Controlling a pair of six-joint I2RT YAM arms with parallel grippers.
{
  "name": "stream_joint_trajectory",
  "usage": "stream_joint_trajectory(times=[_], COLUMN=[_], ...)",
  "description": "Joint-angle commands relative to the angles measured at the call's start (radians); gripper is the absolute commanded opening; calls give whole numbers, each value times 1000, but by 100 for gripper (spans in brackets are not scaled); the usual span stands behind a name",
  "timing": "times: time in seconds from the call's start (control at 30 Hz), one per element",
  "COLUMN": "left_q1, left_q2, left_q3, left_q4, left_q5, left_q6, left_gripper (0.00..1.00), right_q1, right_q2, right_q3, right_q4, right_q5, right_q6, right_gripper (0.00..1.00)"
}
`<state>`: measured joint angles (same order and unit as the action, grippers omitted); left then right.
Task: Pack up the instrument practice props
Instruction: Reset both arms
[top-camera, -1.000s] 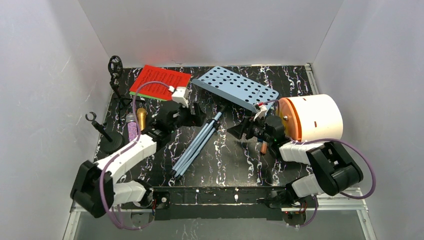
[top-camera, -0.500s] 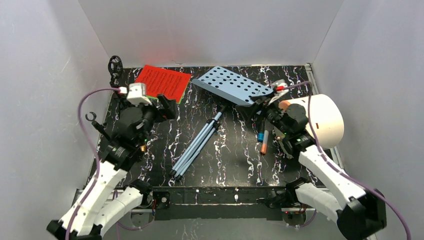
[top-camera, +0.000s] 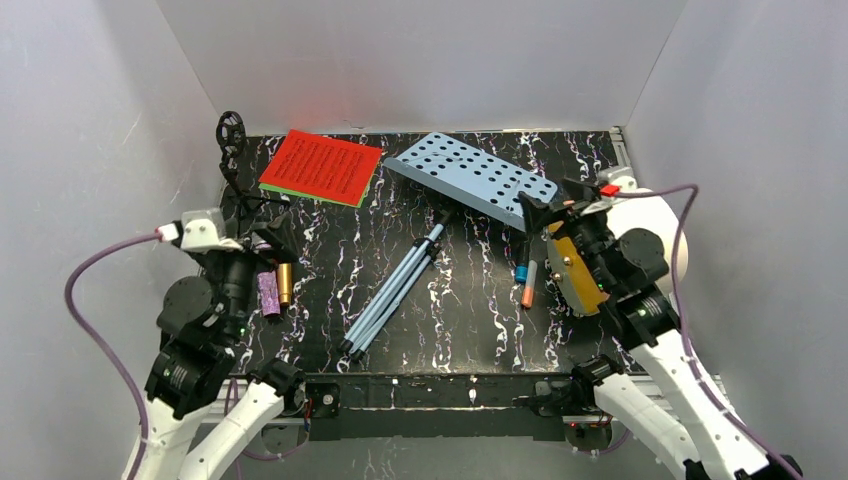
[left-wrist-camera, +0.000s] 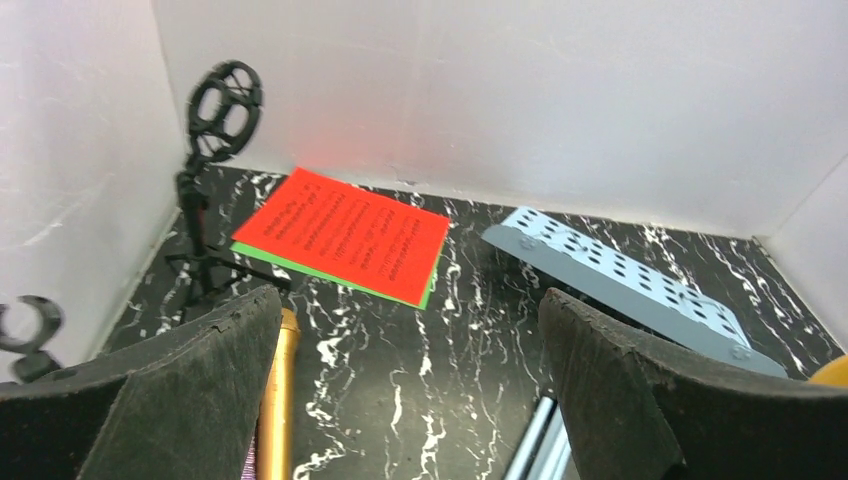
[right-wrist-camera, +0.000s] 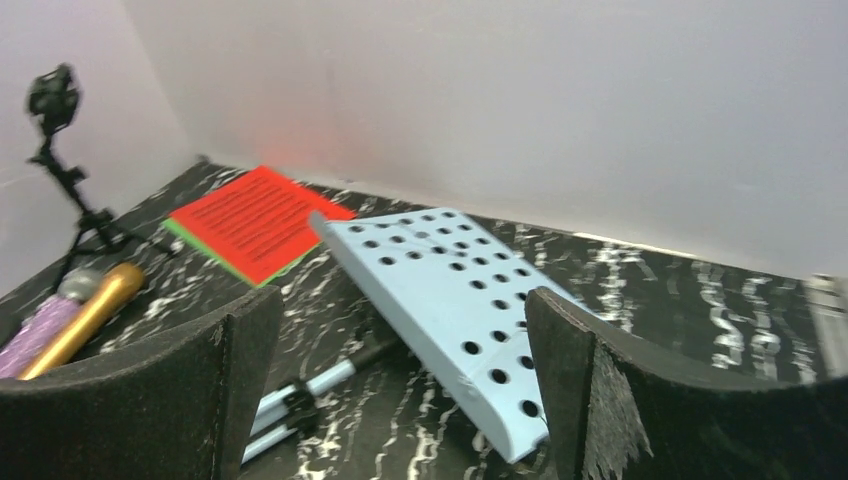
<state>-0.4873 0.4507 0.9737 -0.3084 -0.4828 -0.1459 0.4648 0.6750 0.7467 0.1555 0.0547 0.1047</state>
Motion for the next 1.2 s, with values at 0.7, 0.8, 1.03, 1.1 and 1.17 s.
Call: stream_joint_trajectory(times=[0.7, 0.8, 1.03, 1.1, 1.17], left_q1=[4, 4, 4, 5, 4], left_q2=[-439, -431, -444, -444, -443], left_q3=[-311, -328, -350, -359, -364], left_q4=[216, 232, 245, 248, 251], left_q5=[-205, -208, -197, -191, -193], left_q6=[88, 78, 76, 75, 78], left_gripper=[98, 98, 98, 98, 98], right_q1=[-3, -2, -4, -3, -3], right_q2=[-584, -604, -630, -629, -630], right_q3=[-197, -224, -274, -277, -278], right_q4=[98, 116, 158, 163, 164], right_q5=[545, 559, 560, 565, 565], right_q6=[-205, -214, -215, -212, -212], right_gripper=[99, 99, 99, 99, 99])
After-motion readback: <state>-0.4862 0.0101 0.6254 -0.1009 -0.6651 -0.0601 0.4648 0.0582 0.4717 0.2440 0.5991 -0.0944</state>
